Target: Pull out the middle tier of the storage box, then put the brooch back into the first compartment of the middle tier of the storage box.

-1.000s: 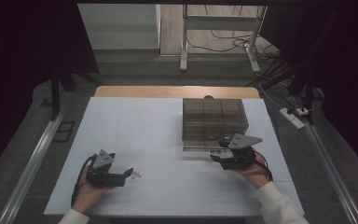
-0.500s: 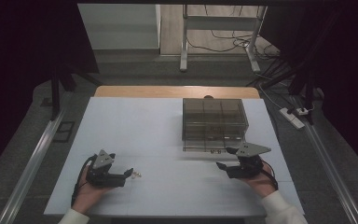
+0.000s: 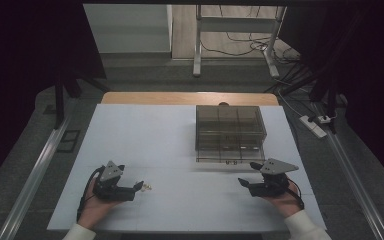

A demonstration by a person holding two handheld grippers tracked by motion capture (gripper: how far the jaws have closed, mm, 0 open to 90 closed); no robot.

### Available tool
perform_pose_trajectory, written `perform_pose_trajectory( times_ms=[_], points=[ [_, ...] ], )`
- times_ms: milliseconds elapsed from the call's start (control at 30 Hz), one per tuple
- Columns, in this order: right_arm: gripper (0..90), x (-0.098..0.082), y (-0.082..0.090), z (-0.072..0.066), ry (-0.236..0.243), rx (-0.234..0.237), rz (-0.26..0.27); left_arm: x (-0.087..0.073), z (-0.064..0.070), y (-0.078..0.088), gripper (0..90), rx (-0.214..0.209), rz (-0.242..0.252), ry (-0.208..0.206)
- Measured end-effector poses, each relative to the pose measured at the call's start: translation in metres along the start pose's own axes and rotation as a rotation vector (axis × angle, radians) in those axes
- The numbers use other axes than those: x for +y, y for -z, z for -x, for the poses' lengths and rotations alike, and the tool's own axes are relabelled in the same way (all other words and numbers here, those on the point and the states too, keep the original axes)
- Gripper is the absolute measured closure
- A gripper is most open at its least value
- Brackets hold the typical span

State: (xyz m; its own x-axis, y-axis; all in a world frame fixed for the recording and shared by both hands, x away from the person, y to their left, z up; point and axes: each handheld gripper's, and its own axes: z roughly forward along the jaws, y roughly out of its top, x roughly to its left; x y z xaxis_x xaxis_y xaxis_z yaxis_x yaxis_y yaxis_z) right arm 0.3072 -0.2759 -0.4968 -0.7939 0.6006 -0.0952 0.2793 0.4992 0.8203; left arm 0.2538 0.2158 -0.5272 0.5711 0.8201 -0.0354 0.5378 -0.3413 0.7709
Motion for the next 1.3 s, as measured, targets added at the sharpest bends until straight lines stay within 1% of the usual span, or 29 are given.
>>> perform_pose_trajectory(
  times_ms=[133, 433, 533, 600, 667, 767, 867, 933, 967, 1033, 1100, 1167, 1233, 1300],
  points=[
    [27.0, -0.002, -0.001, 0.001, -0.006, 0.008, -0.009, 0.000, 0.001, -0.001, 8.3, 0.000, -0.002, 0.000],
    [26.9, -0.002, -0.002, 0.000, 0.005, 0.008, -0.015, 0.000, 0.001, 0.000, 8.3, -0.002, -0.004, -0.004],
    [26.9, -0.001, -0.002, 0.000, 0.001, 0.010, -0.012, 0.002, 0.001, 0.000, 8.3, -0.002, -0.010, -0.016],
    [26.8, -0.002, -0.003, 0.000, -0.004, 0.012, -0.020, 0.006, 0.001, 0.002, 8.3, -0.017, -0.009, -0.018],
    [26.7, -0.002, -0.005, 0.000, -0.004, 0.015, -0.024, 0.010, 0.002, 0.004, 8.3, -0.030, -0.016, -0.031],
    [26.7, -0.001, -0.004, -0.001, 0.004, 0.012, -0.022, 0.014, 0.003, 0.005, 8.3, -0.043, -0.034, -0.046],
    [26.7, -0.002, -0.002, 0.000, -0.005, 0.011, -0.013, 0.020, 0.005, 0.006, 8.3, -0.054, -0.057, -0.057],
    [26.7, -0.003, -0.002, 0.001, -0.018, 0.012, -0.015, 0.026, 0.007, 0.008, 8.4, -0.062, -0.076, -0.076],
    [26.6, -0.003, -0.002, 0.002, -0.023, 0.010, -0.017, 0.029, 0.007, 0.009, 8.8, -0.058, -0.086, -0.086],
    [26.5, -0.003, -0.002, 0.002, -0.020, 0.013, -0.018, 0.035, 0.008, 0.009, 8.8, -0.057, -0.102, -0.104],
    [26.5, -0.003, -0.002, 0.001, -0.014, 0.015, -0.017, 0.040, 0.008, 0.008, 8.9, -0.066, -0.110, -0.111],
    [26.5, -0.003, -0.002, 0.001, -0.014, 0.014, -0.017, 0.044, 0.007, 0.005, 9.0, -0.078, -0.121, -0.106],
    [26.5, -0.003, -0.001, 0.002, -0.015, 0.013, -0.016, 0.045, 0.005, 0.002, 9.1, -0.092, -0.146, -0.097],
    [26.5, -0.003, -0.002, 0.002, -0.016, 0.013, -0.017, 0.047, 0.003, -0.002, 9.2, -0.087, -0.167, -0.075]
  ],
)
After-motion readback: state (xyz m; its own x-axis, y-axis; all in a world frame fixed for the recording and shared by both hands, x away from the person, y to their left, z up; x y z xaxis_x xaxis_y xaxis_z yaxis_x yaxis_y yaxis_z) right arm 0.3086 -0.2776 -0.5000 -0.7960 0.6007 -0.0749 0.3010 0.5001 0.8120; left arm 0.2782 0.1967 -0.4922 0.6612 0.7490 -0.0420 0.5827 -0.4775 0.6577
